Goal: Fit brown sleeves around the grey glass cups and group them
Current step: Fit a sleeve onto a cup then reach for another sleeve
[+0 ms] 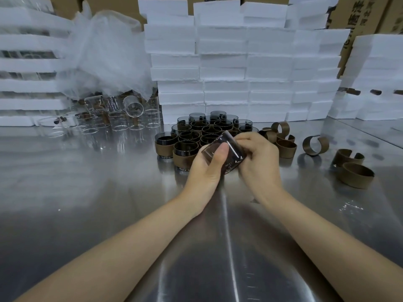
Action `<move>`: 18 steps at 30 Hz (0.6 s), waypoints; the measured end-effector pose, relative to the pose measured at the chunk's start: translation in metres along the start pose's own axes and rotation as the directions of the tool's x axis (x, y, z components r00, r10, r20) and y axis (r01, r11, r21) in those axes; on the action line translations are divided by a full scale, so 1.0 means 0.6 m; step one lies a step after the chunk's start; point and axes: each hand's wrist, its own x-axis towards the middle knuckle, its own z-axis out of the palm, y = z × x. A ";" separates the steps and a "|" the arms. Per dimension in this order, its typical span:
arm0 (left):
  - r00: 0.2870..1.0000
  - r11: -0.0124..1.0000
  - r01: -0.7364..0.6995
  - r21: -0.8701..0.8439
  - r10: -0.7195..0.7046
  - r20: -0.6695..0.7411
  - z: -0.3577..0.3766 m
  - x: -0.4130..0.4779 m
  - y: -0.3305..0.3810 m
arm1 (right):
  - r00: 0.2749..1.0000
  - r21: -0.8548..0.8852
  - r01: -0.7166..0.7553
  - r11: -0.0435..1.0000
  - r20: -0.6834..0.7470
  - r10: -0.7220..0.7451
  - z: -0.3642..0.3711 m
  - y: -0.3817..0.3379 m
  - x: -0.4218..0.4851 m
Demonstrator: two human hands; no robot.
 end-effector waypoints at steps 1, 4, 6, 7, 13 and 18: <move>1.000 1.000 -0.016 -0.013 0.015 -0.008 0.005 -0.003 -0.002 | 0.999 0.006 -0.034 0.999 -0.024 0.035 0.000 0.001 0.002; 0.995 0.997 -0.051 0.057 0.056 -0.087 0.008 -0.003 -0.006 | 0.974 0.338 -0.220 0.915 0.023 0.226 0.005 -0.008 0.002; 0.987 0.992 -0.071 0.102 0.085 -0.134 0.003 -0.002 -0.004 | 0.959 0.503 -0.279 0.818 0.111 0.259 0.013 -0.020 -0.003; 0.985 0.987 -0.090 0.134 0.108 -0.133 0.001 -0.002 -0.001 | 0.962 0.524 -0.273 0.807 0.142 0.234 0.017 -0.024 -0.008; 0.977 0.884 -0.211 0.417 0.188 0.096 0.005 -0.022 -0.004 | 0.939 0.571 -0.331 0.752 0.119 0.323 0.021 -0.026 -0.017; 0.959 0.823 -0.276 0.497 0.199 0.203 -0.005 -0.022 0.007 | 0.878 0.538 -0.478 0.694 0.266 0.398 0.001 -0.025 0.000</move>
